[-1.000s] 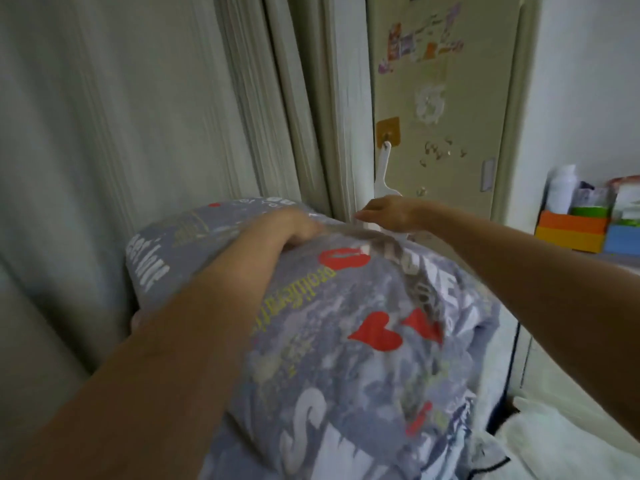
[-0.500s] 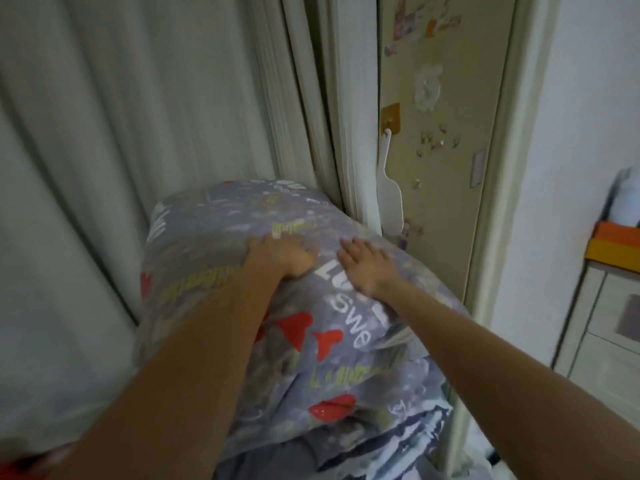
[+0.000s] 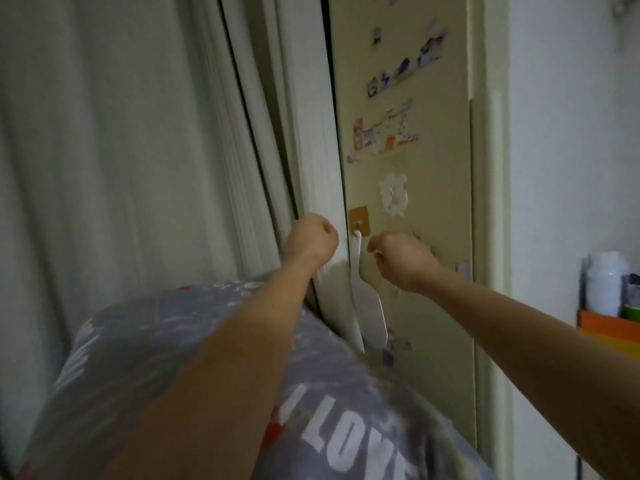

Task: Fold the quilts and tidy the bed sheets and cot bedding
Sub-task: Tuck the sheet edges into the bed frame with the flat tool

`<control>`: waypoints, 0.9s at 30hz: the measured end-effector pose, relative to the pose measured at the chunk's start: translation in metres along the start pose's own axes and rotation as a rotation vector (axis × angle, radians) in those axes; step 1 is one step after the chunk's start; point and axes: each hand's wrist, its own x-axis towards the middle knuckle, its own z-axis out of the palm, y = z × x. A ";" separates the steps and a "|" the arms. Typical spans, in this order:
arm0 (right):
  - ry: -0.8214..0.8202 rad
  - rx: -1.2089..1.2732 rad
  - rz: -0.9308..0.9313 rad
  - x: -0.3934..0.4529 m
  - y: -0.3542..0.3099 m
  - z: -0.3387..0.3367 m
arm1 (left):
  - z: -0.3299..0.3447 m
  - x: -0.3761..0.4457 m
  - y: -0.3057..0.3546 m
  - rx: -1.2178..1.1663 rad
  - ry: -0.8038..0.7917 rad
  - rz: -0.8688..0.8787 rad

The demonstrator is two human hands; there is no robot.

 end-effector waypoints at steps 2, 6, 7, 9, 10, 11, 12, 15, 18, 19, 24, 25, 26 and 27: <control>0.042 -0.228 -0.153 0.026 0.014 -0.005 | 0.015 0.023 -0.007 -0.172 -0.011 -0.068; -0.035 -0.672 -0.382 0.068 0.025 -0.006 | 0.065 0.043 -0.028 -0.139 -0.071 0.014; -0.066 -0.776 -0.417 0.071 0.025 -0.005 | 0.075 0.042 -0.030 -0.171 -0.062 0.043; -0.124 -0.880 -0.430 0.071 0.027 -0.001 | 0.092 0.038 -0.033 -0.231 -0.037 0.057; -0.149 -0.883 -0.419 0.071 0.027 -0.001 | 0.096 0.036 -0.034 -0.216 -0.048 0.041; -0.183 -0.892 -0.408 0.069 0.028 -0.001 | 0.102 0.037 -0.035 -0.196 -0.073 0.024; -0.193 -0.887 -0.404 0.069 0.028 -0.001 | 0.104 0.037 -0.037 -0.158 -0.096 0.009; -0.197 -0.888 -0.403 0.070 0.030 0.001 | 0.107 0.044 -0.042 -0.045 -0.193 0.003; -0.188 -0.843 -0.400 0.070 0.033 0.001 | 0.105 0.049 -0.046 -0.011 -0.271 0.094; -0.182 -0.819 -0.402 0.071 0.033 0.001 | 0.104 0.049 -0.050 -0.025 -0.250 0.122; -0.141 -0.758 -0.405 0.071 0.036 0.004 | 0.096 0.046 -0.064 -0.213 -0.241 0.175; -0.140 -0.769 -0.409 0.071 0.037 0.005 | 0.092 0.048 -0.062 -0.292 -0.256 0.140; -0.141 -0.779 -0.415 0.072 0.037 0.006 | 0.089 0.050 -0.061 -0.401 -0.268 0.077; -0.141 -0.786 -0.420 0.072 0.037 0.006 | 0.084 0.053 -0.060 -0.535 -0.292 0.002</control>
